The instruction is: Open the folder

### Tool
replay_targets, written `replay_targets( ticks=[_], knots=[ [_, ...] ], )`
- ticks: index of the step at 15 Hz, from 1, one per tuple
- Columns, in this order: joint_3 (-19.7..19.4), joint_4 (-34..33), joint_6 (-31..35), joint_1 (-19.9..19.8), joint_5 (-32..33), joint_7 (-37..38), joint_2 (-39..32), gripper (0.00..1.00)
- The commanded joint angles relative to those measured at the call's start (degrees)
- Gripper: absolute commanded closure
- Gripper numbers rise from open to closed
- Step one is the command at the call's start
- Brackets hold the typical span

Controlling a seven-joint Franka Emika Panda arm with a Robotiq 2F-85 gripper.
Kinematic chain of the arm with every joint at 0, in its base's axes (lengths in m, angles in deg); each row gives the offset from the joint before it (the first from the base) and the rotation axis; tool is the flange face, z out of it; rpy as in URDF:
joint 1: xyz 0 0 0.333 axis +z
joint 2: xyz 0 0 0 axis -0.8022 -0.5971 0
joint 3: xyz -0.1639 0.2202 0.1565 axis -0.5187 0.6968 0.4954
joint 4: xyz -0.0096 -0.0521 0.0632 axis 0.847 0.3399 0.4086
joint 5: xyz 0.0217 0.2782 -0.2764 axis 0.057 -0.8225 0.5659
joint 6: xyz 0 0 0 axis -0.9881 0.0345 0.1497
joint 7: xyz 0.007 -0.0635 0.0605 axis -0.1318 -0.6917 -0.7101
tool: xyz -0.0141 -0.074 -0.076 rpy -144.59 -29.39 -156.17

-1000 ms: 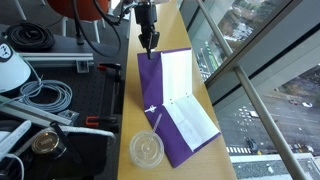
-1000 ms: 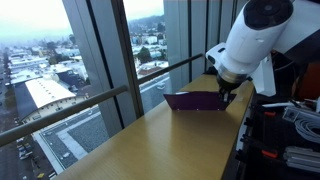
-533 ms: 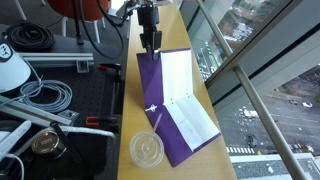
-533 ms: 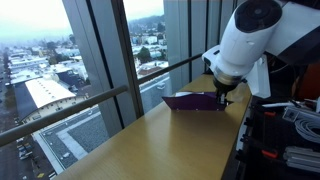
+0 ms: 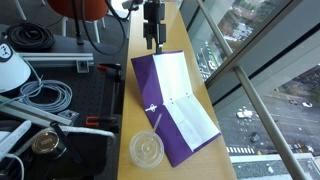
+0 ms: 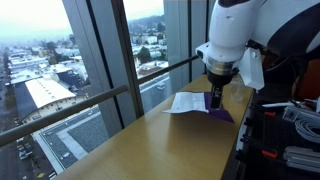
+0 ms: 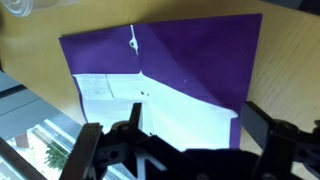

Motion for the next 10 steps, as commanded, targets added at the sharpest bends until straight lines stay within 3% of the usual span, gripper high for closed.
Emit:
replay_targets(
  ticks=[1, 2, 6, 7, 10],
  knots=[
    [-0.79, -1.02, 3.58, -2.51, -16.20, -14.55, 2.99, 0.00],
    [0.90, -1.61, 3.50, -5.66, -21.07, -19.27, 2.53, 0.00],
    [1.15, -5.04, -0.88, -11.32, -40.79, -37.64, 2.21, 0.00],
    [-2.78, -5.71, -2.91, -9.10, -45.17, -42.19, 3.70, 0.00],
    [-5.96, -7.71, -6.71, -10.62, -49.12, -49.03, 5.86, 0.00]
  ],
)
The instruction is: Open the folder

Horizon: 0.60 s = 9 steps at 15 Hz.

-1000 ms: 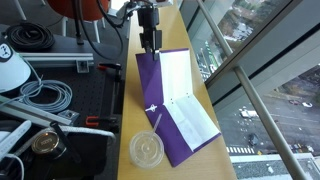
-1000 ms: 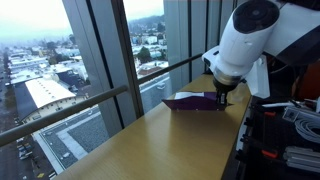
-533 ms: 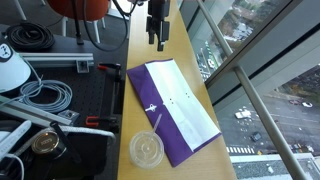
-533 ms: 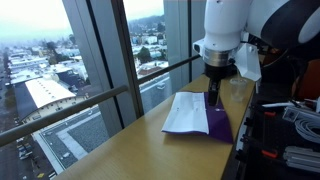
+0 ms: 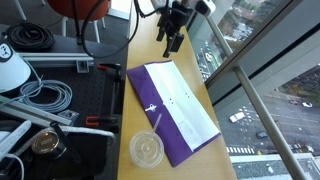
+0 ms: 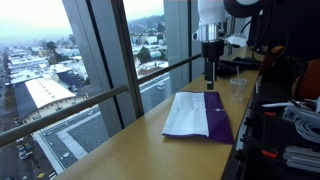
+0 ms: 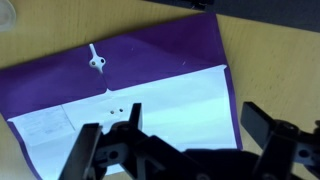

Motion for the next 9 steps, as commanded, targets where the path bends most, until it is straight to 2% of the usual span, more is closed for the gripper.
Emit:
replay_targets(
  ticks=[1, 8, 9],
  knots=[
    [-3.48, -1.81, -4.42, -0.51, -2.35, -5.85, 3.60, 0.00],
    [-6.33, -1.02, -5.50, -0.63, -0.38, -4.96, 6.44, 0.00],
    [-6.25, -2.01, -4.36, -0.37, -1.24, -5.74, 4.73, 0.00]
  ],
)
